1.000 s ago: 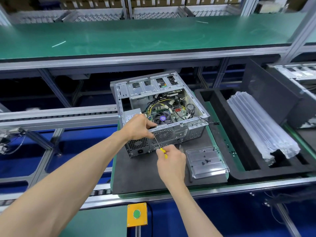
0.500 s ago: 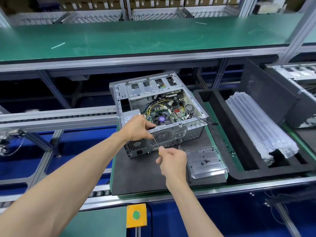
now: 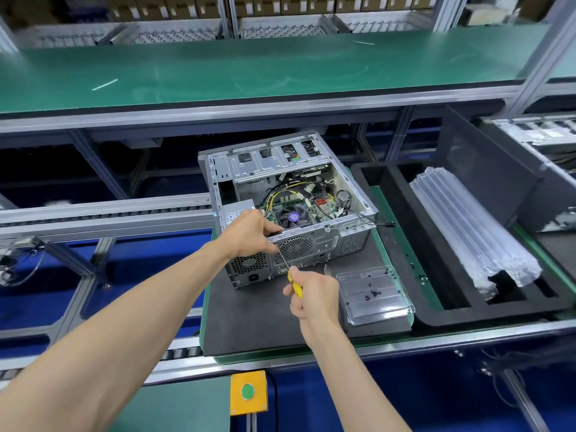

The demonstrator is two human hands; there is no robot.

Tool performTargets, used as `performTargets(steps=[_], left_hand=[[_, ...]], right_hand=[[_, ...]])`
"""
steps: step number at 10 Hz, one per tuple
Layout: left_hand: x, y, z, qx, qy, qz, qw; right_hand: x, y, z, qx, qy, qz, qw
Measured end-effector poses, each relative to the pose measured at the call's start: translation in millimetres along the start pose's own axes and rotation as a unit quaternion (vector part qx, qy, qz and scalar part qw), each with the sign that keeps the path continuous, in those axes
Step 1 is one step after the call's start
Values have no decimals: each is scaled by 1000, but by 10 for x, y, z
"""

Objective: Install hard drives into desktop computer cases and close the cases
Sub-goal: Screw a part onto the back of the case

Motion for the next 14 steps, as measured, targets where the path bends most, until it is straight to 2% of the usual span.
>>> performTargets(steps=[1, 2, 3, 4, 5, 6, 7, 8, 9, 10, 11, 12, 13, 14], left_hand=[[12, 18, -16, -1, 0, 0, 1000], [16, 20, -13, -1, 0, 0, 1000], [5, 2, 2, -4, -1, 2, 1000], [4, -11, -4, 0, -3, -1, 1000], [0, 4, -6, -2, -6, -6, 1000], [5, 10, -3, -5, -2, -5, 1000], [7, 5, -3, -4, -1, -6, 1000], [-6, -9, 5, -5, -4, -8, 1000], [-12, -10, 10, -7, -4, -10, 1000], [-7, -1, 10, -11, -3, -1, 1000], [-15, -8, 15, -14, -6, 6, 1000], [-13, -23, 23, -10, -2, 12, 1000], [-21, -31, 23, -10, -2, 16, 1000], [-22, -1, 15, -14, -3, 25, 1000]], right_hand=[[-34, -380, -205, 265, 97, -343, 896], [-305, -459, -563, 523, 227, -596, 566], [-199, -434, -327, 391, 153, -482, 769], [-5, -13, -20, 15, 2, -25, 1000], [6, -129, -43, 83, 28, -136, 987], [-160, -460, -415, 412, 190, -534, 713], [-325, -390, -520, 494, 213, -614, 577], [-53, -285, -134, 224, 92, -339, 909], [-28, 11, -22, -3, -2, -26, 1000], [-56, -350, -190, 225, 94, -348, 905], [-343, -457, -557, 479, 218, -611, 592], [-252, -451, -348, 376, 158, -526, 746], [38, -143, -15, 82, 65, -160, 982], [-31, 39, -23, -11, -8, -9, 1000]])
Point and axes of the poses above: each hand's wrist, its own z-axis towards the middle knuckle, its own x-axis out of the back of the hand, y = z × x, the point moved 9 cm from there along z, towards the middle knuckle, and after that the axes turned 9 degrees about -x, right-handed, at the moved point
